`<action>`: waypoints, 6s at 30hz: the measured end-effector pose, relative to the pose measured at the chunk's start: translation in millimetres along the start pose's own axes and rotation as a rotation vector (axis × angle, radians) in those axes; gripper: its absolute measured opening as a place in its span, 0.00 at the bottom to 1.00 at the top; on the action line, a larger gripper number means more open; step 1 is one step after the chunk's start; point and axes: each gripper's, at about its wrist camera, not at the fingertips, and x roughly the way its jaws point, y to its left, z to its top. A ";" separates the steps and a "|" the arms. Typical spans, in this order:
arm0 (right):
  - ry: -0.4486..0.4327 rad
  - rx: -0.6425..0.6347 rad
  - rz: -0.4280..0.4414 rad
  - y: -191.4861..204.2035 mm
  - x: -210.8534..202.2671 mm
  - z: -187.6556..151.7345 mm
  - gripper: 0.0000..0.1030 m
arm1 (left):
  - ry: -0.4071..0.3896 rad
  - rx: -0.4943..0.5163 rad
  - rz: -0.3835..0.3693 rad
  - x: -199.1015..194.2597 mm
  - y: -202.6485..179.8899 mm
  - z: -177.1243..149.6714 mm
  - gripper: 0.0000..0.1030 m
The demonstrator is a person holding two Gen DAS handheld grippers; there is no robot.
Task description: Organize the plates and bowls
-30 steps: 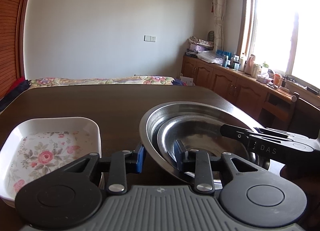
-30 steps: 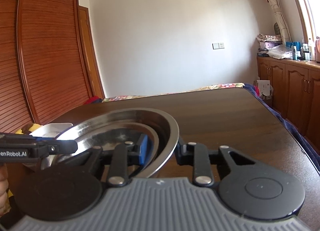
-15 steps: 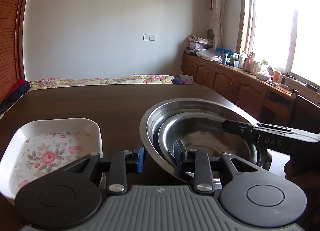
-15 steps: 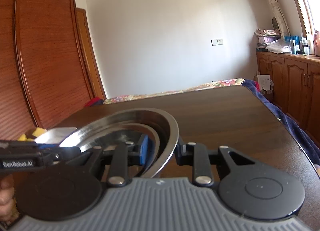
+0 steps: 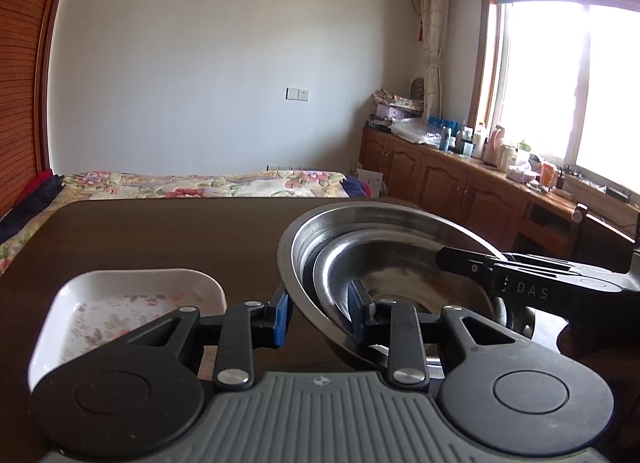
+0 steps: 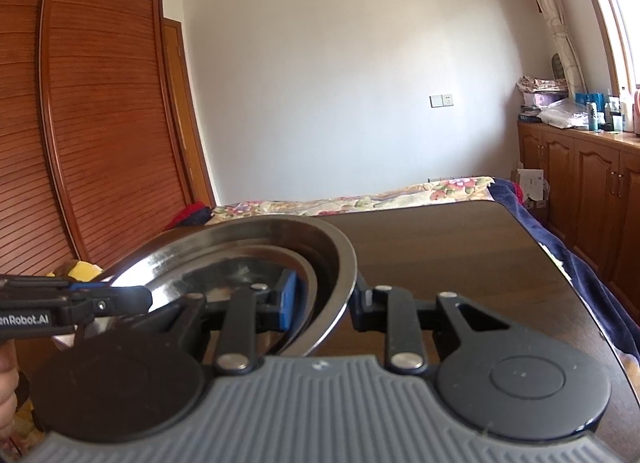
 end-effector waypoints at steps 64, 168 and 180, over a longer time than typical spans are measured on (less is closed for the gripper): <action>0.155 -0.136 0.221 111.8 75.2 0.5 0.29 | 0.020 -0.150 0.182 -40.7 116.1 0.8 0.31; -0.011 -0.077 -0.195 47.1 -38.0 -20.8 1.00 | -0.032 0.051 0.316 -54.1 3.7 -17.2 1.00; -0.016 -0.076 -0.196 46.8 -38.7 -19.2 1.00 | -0.034 0.049 0.319 -54.2 5.8 -16.8 1.00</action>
